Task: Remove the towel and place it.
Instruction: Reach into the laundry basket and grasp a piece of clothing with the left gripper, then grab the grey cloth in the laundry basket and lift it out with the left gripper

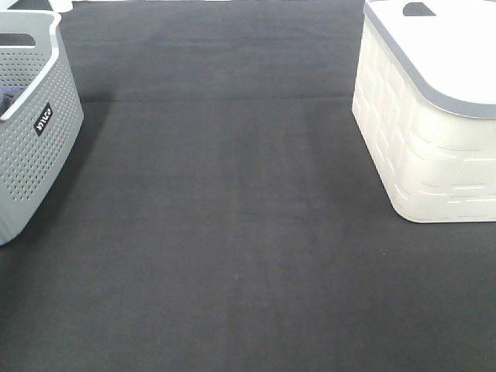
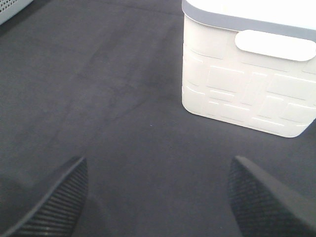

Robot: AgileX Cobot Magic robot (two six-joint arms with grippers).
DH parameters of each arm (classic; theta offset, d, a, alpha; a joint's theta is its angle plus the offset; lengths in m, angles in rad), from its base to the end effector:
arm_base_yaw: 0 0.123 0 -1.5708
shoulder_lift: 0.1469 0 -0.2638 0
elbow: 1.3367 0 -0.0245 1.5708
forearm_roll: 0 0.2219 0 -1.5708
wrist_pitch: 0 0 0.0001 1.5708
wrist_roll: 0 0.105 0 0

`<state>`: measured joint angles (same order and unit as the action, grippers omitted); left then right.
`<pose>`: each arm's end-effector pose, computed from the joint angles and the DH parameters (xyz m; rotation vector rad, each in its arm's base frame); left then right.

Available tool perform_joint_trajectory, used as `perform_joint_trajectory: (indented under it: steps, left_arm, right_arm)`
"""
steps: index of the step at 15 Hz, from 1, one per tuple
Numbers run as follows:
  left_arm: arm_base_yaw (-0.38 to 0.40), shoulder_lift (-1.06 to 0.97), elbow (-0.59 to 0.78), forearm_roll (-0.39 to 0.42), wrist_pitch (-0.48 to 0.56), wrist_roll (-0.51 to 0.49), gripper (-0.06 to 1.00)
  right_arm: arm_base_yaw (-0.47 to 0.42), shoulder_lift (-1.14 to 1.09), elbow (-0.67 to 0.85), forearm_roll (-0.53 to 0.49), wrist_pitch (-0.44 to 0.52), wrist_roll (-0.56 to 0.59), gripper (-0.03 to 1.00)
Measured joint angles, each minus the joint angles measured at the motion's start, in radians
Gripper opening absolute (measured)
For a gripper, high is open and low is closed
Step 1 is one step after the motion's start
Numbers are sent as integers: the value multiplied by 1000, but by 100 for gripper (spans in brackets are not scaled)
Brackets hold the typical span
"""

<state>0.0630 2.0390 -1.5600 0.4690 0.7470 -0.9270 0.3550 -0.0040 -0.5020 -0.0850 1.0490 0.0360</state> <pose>0.4106 0.0582 0.1881 -0.9019 2.4238 0.2317 0.0057 -0.0061 0.2589 -0.3183 2.0016 0.1459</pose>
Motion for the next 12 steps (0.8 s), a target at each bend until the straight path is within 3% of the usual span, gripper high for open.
perform_joint_trajectory:
  steps: [3,4,9,12]
  left_arm:
    - [0,21,0,0,-20,-17,71]
    - [0,29,0,0,-40,-22,63]
    - [0,30,0,11,-49,-22,53]
    - [0,31,0,17,-46,-22,31]
  right_arm:
    - [0,0,0,0,0,0,76]
    - [0,0,0,0,0,0,76]
    - [0,0,0,0,0,0,76]
    - [0,0,0,0,0,0,76]
